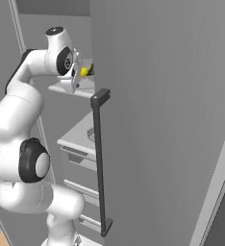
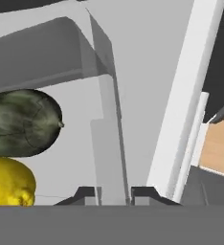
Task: Take the meat container that has the shrimp and place it on the second highest rack of the freezer. Then take the vegetable container that has the lemon and cucumber and place it on the highest rack of the freezer.
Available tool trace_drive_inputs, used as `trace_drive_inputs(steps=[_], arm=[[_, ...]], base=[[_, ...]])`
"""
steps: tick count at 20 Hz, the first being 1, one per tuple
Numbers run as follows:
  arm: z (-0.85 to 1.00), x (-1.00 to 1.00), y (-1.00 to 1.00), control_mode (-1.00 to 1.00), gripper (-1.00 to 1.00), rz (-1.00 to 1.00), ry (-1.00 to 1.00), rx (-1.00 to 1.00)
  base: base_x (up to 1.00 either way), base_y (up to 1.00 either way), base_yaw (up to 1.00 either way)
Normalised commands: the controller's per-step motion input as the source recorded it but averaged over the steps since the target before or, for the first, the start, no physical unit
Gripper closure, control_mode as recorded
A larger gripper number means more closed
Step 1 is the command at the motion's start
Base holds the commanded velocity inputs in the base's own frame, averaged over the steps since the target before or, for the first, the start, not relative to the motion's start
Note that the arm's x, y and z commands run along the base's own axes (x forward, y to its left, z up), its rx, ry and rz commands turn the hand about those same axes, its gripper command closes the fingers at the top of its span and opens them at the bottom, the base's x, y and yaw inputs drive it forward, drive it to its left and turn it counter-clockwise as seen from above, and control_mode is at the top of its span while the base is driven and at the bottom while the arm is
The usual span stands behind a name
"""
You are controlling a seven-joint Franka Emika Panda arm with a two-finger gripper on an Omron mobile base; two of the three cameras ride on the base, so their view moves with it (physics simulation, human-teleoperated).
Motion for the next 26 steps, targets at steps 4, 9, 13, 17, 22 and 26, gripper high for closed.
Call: trace_drive_inputs(steps=[4,9,13,17,22,26], arm=[[-0.33,0.41,0.0,-1.0,1.0,-0.1,0.0,0.0],[-0.48,0.01,0.0,-1.0,-1.0,-0.15,-0.01,0.0],[-0.45,0.0,0.08,-1.0,-1.0,-0.19,-0.08,0.0],[-0.03,0.0,0.02,-1.0,-1.0,-0.1,-0.23,0.0],[0.1,-0.25,0.12,-1.0,-1.0,0.0,-0.39,-0.02],[0.06,-0.62,0.13,-1.0,-1.0,0.0,-0.45,-0.07]], base=[[0.0,0.0,0.0],[0.0,0.0,0.0],[0.0,0.0,0.0],[0.0,0.0,0.0],[0.0,0.0,0.0],[0.0,0.0,0.0]])
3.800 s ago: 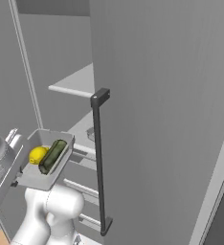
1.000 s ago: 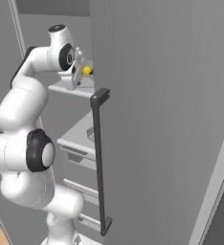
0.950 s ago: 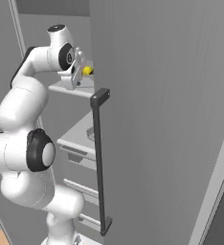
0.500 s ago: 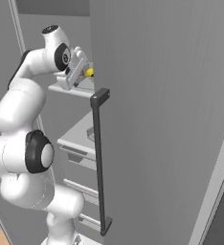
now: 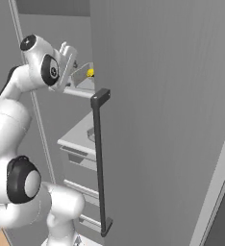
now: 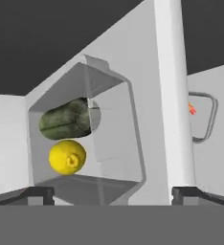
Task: Take the meat container that has the shrimp and place it on the second highest rack of the freezer. Then take the vegetable container that has the lemon and cucumber and place it on the highest rack of the freezer.
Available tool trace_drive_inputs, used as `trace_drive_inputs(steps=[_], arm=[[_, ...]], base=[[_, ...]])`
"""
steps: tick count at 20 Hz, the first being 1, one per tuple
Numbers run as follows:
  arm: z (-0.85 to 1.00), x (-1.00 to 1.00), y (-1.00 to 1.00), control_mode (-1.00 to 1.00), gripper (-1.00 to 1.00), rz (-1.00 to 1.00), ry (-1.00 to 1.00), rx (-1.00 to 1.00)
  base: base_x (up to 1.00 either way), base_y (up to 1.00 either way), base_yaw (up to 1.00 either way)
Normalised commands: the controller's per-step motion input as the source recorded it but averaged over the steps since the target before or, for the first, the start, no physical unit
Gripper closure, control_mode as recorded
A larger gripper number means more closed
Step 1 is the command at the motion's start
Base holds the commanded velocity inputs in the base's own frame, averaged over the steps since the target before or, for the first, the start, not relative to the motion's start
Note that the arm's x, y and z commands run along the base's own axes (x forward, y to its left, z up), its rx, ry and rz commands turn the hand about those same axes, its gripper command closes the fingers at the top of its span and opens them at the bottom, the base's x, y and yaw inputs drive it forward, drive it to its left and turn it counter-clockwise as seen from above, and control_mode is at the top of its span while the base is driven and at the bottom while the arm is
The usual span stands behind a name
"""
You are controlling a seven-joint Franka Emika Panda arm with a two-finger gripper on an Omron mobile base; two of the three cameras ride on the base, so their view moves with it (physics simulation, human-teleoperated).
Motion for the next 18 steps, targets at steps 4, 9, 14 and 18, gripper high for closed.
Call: trace_drive_inputs(steps=[4,9,14,18], arm=[[0.58,-0.9,0.0,-1.0,-1.0,0.0,-0.11,0.01],[0.12,-1.0,-0.09,-1.0,-1.0,0.0,0.02,0.17],[-0.08,-1.0,-0.06,-1.0,-1.0,0.01,0.01,0.14],[-0.09,-1.0,-0.25,-1.0,-1.0,0.09,0.0,0.03]], base=[[0.0,0.0,0.0],[0.0,0.0,0.0],[0.0,0.0,0.0],[0.0,0.0,0.0]])
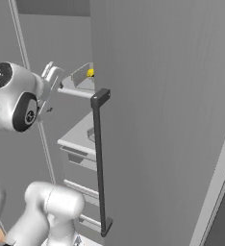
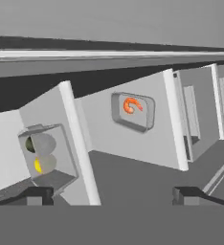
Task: Take the meat container that has the shrimp and place it on the second highest rack of the freezer. Then take the vegetable container that has the lemon and cucumber and place it on the highest rack of the freezer.
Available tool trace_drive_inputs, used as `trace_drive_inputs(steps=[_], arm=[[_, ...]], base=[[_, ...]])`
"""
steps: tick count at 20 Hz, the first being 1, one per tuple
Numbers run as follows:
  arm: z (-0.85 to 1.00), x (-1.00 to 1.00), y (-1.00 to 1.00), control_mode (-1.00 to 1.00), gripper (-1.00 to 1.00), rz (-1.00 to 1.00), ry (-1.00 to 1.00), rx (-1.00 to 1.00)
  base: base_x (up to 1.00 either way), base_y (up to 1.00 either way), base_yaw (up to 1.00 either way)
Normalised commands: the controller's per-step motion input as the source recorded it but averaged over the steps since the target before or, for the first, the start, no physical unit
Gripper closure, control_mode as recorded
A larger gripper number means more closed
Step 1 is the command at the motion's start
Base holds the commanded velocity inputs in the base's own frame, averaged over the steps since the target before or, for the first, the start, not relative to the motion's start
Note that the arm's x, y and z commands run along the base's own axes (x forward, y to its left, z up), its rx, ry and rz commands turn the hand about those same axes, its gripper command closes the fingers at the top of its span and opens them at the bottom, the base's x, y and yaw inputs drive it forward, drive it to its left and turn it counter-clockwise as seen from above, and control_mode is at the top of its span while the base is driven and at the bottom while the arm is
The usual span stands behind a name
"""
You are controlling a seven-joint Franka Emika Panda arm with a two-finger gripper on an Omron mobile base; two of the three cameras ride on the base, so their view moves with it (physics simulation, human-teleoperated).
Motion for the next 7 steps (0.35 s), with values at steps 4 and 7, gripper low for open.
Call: trace_drive_inputs(steps=[4,7], arm=[[-0.1,-1.0,-0.3,-1.0,-1.0,0.14,0.02,0.01],[-0.32,-1.0,-0.13,-1.0,-1.0,0.16,0.08,0.0]], base=[[0.0,0.0,0.0],[0.0,0.0,0.0]])
